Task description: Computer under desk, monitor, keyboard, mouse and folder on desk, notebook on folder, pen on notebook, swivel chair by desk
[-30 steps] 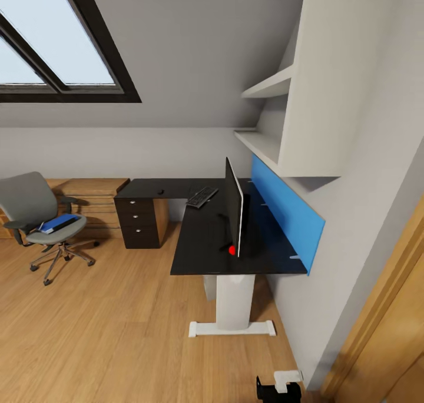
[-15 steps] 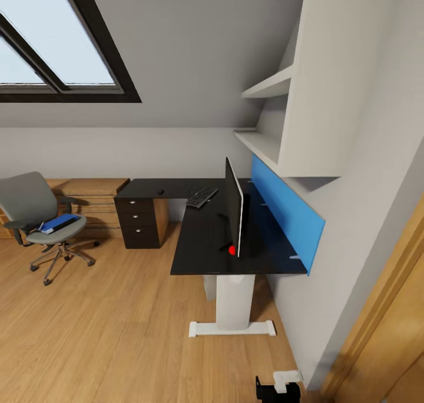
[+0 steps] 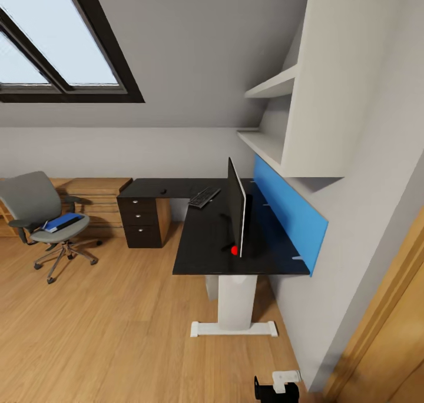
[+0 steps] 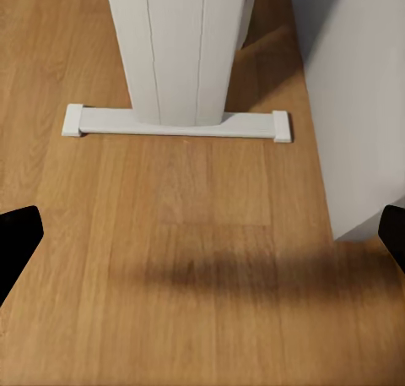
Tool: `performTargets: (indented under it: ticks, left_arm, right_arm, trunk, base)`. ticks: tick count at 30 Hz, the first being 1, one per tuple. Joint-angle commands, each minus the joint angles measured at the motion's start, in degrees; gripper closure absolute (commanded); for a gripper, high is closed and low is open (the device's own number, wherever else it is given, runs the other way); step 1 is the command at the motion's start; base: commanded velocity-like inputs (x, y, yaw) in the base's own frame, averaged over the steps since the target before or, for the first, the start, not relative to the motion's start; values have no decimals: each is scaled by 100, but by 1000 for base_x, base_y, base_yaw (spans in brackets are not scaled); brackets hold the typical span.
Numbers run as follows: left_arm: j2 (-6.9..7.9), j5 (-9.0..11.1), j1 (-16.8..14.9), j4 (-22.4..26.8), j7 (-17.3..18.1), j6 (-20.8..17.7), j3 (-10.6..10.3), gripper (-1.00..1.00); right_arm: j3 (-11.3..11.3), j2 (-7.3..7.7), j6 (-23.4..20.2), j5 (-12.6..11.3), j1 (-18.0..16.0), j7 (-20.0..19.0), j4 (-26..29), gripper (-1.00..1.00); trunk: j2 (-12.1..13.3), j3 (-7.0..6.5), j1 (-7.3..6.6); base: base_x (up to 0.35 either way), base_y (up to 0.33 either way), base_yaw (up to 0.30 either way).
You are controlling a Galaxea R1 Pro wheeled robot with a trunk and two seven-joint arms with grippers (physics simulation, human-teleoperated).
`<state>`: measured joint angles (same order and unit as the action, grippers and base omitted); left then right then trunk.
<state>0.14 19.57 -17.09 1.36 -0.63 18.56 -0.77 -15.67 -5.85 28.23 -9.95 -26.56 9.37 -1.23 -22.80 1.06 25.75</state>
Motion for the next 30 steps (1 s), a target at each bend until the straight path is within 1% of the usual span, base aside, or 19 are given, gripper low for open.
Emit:
performTargets:
  ticks: [1, 5, 15, 22, 30]
  left_arm:
    - [1, 12, -4, -4, -1, 18, -10, -100]
    - [3, 8, -4, -4, 17, 23, -10, -100]
    - [-4, 3, -4, -4, 36, 20, -10, -100]
    - [-3, 3, -4, -4, 36, 16, -10, -100]
    - [-5, 3, -4, -4, 36, 16, -10, -100]
  right_arm:
    - [-50, -3, 25, -51, -7, 12, -14, -100]
    - [-50, -9, 27, -51, -2, 12, -16, -100]
    - [-52, -14, 27, -51, 1, 12, -12, -100]
    - [-55, -12, 31, -51, 2, 12, -11, -100]
    - [-51, -6, 33, -51, 2, 12, -10, -100]
  trunk:
    - [-11, 11, 3]
    - [-11, 11, 3]
    - [-11, 11, 3]
    - [-11, 24, 3]
    - [-11, 29, 3]
  base:
    - [0, 0, 10]
    - [0, 22, 5]
    - [0, 300, 4]
    - [0, 311, 126]
    - [2, 314, 26]
